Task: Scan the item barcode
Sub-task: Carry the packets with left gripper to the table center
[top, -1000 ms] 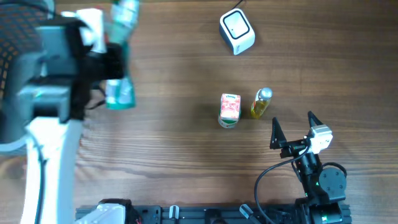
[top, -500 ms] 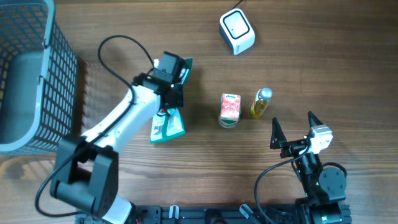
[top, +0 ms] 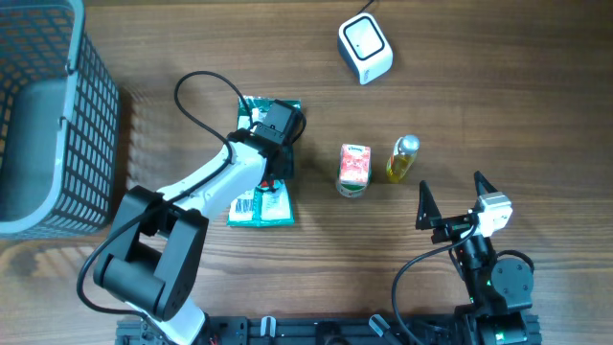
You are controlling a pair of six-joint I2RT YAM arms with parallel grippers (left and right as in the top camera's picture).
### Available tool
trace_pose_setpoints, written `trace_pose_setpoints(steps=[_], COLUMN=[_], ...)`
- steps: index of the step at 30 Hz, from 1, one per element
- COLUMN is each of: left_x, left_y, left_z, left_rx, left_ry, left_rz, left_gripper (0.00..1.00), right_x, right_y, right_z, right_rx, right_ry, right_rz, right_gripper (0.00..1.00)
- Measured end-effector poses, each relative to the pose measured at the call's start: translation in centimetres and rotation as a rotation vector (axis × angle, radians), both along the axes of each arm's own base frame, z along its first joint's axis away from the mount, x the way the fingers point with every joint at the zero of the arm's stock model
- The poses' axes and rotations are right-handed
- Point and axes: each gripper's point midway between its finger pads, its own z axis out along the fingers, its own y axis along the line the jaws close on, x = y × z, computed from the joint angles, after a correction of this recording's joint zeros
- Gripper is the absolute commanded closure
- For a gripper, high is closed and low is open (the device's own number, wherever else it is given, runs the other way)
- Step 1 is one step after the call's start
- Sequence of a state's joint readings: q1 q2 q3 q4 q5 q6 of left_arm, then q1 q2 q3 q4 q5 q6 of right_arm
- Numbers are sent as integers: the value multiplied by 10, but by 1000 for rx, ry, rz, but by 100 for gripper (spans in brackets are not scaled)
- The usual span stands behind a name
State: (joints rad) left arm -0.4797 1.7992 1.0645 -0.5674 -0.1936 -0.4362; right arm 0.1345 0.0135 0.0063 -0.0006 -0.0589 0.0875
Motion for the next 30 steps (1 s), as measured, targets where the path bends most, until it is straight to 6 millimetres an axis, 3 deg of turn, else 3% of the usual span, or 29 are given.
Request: trace_pose_setpoints(steps=[4, 6, 7, 12, 17, 23, 26, 30], left_x=[-1, -1, -2, -5, 1, 0, -3, -13], left_y=[0, -2, -4, -9, -25, -28, -26, -22], left_z=[-1, -2, -2, -2, 20, 28, 27, 25], left_rx=[-4, -15, -26, -44, -132, -161, -154, -139], left_ry=[5, 10, 13, 42, 66, 64, 81, 121], left_rz=[7, 7, 11, -50, -143, -170, -181, -179], left_gripper=[27, 5, 0, 0, 1, 33, 41, 43], right_x=[0, 0, 0, 0, 0, 0, 0, 0], right_y=[0, 0, 0, 0, 0, 0, 0, 0], right_z=[0, 0, 0, 0, 0, 0, 0, 0], right_rx=[0, 0, 0, 0, 0, 0, 0, 0], right_ry=[0, 0, 0, 0, 0, 0, 0, 0], right_rz=[0, 0, 0, 0, 0, 0, 0, 0], right_gripper=[0, 0, 0, 0, 0, 0, 0, 0])
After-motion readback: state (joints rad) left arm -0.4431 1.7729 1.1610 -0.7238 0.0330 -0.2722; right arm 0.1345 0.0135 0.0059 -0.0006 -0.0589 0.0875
